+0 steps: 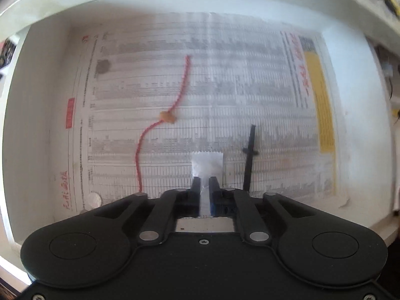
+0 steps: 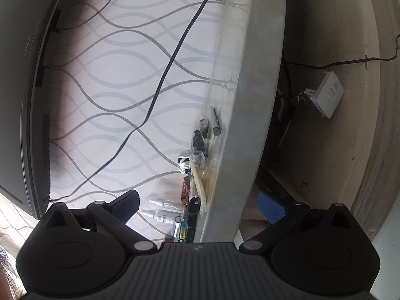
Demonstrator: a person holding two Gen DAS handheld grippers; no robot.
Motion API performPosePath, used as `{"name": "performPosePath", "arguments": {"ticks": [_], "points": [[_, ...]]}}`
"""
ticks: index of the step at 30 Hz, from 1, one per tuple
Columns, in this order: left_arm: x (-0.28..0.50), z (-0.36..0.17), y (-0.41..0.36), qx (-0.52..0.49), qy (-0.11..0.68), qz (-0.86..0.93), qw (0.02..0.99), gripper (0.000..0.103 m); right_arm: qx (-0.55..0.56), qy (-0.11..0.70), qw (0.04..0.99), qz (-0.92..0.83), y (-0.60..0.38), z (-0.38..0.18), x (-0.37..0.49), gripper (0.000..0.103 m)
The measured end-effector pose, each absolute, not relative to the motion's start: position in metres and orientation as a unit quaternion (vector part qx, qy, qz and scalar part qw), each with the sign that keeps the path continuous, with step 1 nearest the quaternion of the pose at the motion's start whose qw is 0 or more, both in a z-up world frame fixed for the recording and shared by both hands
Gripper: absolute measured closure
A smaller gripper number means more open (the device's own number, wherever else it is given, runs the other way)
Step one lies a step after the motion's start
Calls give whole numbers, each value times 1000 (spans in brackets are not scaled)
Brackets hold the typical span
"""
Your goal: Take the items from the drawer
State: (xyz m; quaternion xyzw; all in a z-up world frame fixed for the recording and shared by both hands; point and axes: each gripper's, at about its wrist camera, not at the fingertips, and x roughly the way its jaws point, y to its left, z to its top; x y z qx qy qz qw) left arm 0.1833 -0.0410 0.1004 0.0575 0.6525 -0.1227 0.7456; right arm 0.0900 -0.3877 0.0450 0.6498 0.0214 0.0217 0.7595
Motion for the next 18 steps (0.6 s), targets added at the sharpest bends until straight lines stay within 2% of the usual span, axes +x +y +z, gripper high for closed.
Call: {"name": "performPosePath", "arguments": {"ticks": [4, 9, 11, 12, 15, 16, 18], "points": [[175, 88, -55, 84, 649, -129, 745, 81, 648, 22, 762, 15, -388, 45, 90, 0], [170, 83, -66, 106, 638, -140, 750, 52, 649, 28, 760, 18, -388, 44, 91, 0], [172, 81, -66, 107, 636, -132, 753, 49, 650, 30, 759, 18, -388, 44, 92, 0], [172, 80, -65, 108, 635, -129, 754, 53, 651, 32, 758, 19, -388, 44, 92, 0], [173, 79, -65, 116, 629, -124, 759, 77, 651, 33, 758, 20, -387, 44, 92, 0], [172, 78, -65, 117, 628, -128, 759, 81, 651, 34, 758, 20, -387, 44, 92, 0], [170, 77, -66, 112, 627, -131, 760, 81, 651, 34, 758, 19, -387, 44, 91, 0]]}}
